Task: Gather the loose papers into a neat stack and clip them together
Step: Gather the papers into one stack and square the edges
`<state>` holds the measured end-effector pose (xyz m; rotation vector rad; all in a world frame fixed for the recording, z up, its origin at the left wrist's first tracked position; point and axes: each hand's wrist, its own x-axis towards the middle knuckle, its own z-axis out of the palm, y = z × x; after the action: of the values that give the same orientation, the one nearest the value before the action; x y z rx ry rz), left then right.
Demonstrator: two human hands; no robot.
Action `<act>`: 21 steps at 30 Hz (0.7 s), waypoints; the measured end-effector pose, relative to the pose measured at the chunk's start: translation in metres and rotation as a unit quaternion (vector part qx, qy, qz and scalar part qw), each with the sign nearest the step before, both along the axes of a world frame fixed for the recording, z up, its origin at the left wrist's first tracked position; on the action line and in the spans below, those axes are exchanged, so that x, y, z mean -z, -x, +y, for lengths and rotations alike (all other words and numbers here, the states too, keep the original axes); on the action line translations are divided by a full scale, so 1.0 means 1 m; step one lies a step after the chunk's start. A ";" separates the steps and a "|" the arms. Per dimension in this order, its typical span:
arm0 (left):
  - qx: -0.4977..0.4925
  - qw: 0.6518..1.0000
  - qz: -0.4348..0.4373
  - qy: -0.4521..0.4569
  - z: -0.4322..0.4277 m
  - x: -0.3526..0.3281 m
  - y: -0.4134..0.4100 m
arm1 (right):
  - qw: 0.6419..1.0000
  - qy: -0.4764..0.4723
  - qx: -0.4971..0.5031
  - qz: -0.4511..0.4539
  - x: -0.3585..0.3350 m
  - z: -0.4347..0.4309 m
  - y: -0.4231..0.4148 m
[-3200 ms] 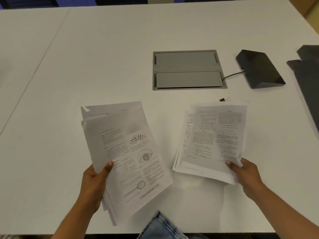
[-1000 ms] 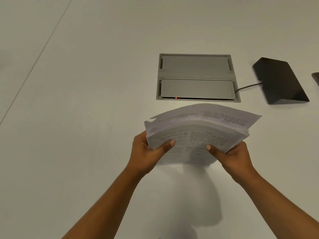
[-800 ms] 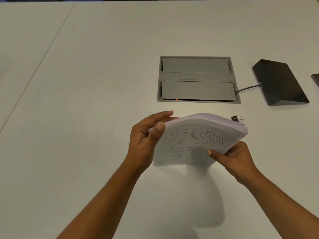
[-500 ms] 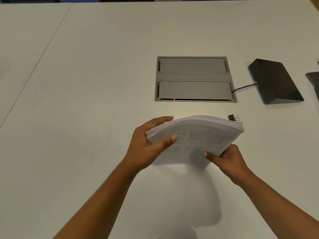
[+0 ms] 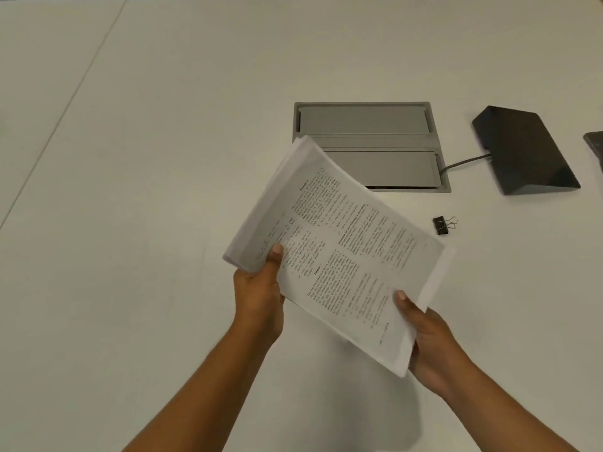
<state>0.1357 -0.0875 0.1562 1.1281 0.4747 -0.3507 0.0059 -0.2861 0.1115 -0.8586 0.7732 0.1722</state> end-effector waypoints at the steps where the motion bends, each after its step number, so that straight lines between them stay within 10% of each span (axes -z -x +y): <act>1: 0.008 1.000 0.002 0.007 0.000 0.001 0.002 | 1.000 0.013 0.004 -0.008 -0.001 0.000 -0.002; 7: 0.204 0.966 -0.080 0.139 0.038 0.015 -0.032 | 0.982 0.176 0.022 -0.063 -0.008 -0.049 -0.022; 12: 0.353 0.927 -0.116 -0.058 0.040 0.011 -0.064 | 0.952 0.285 -0.072 -0.082 -0.022 -0.087 -0.036; 21: 0.270 0.917 -0.225 -0.190 0.005 0.026 -0.042 | 0.930 0.347 -0.072 -0.098 -0.013 -0.084 -0.045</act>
<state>0.1780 -0.0829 0.1304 1.6691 -0.2025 -0.4707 0.0510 -0.3704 0.1243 -1.5829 0.5805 -0.0686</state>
